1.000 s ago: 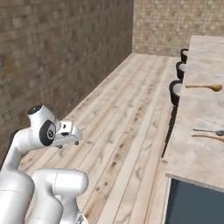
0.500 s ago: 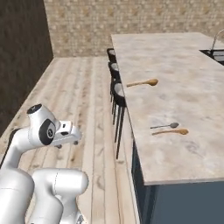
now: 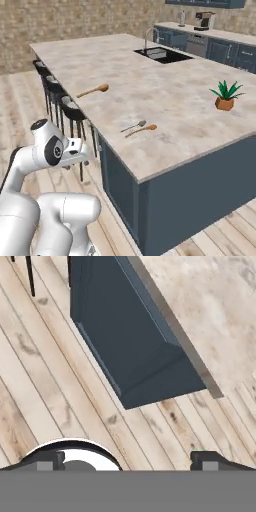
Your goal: Pick up the metallic utensils from the counter and place them in the open drawer. Make sure not to pick up any wooden utensils.
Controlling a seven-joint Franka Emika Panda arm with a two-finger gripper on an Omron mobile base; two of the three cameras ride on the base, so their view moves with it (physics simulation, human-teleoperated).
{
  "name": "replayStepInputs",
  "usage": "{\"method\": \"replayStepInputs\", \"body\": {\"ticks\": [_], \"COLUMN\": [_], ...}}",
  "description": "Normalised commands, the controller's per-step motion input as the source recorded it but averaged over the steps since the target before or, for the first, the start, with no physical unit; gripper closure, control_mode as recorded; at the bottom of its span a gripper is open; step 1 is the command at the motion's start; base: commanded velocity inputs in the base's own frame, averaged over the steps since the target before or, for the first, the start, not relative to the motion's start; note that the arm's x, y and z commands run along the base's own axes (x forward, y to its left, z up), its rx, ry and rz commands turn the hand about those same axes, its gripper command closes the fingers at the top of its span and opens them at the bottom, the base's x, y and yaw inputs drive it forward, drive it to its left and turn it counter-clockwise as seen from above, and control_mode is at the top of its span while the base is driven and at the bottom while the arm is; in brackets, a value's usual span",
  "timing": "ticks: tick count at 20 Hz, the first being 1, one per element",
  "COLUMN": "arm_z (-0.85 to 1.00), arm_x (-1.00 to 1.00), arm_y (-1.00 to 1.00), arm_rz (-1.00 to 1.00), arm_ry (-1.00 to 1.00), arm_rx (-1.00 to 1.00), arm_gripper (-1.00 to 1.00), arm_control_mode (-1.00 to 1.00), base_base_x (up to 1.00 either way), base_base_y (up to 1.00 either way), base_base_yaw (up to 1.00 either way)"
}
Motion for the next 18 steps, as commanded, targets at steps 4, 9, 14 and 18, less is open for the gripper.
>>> {"method": "replayStepInputs", "body": {"ticks": [4,9,14,18], "arm_z": [0.0,0.0,0.0,0.0], "arm_x": [0.0,0.0,0.0,0.0], "arm_y": [0.0,0.0,0.0,0.0], "arm_rz": [0.0,0.0,0.0,0.0], "arm_ry": [0.0,0.0,0.0,0.0], "arm_rx": [0.0,0.0,0.0,0.0], "arm_gripper": [-1.0,-1.0,-1.0,-1.0], "arm_control_mode": [1.0,1.0,1.0,1.0], "base_base_x": [0.0,0.0,0.0,0.0], "base_base_y": [0.95,1.0,0.91,0.39], "base_base_yaw": [-0.72,-0.69,-0.65,-0.47]}}
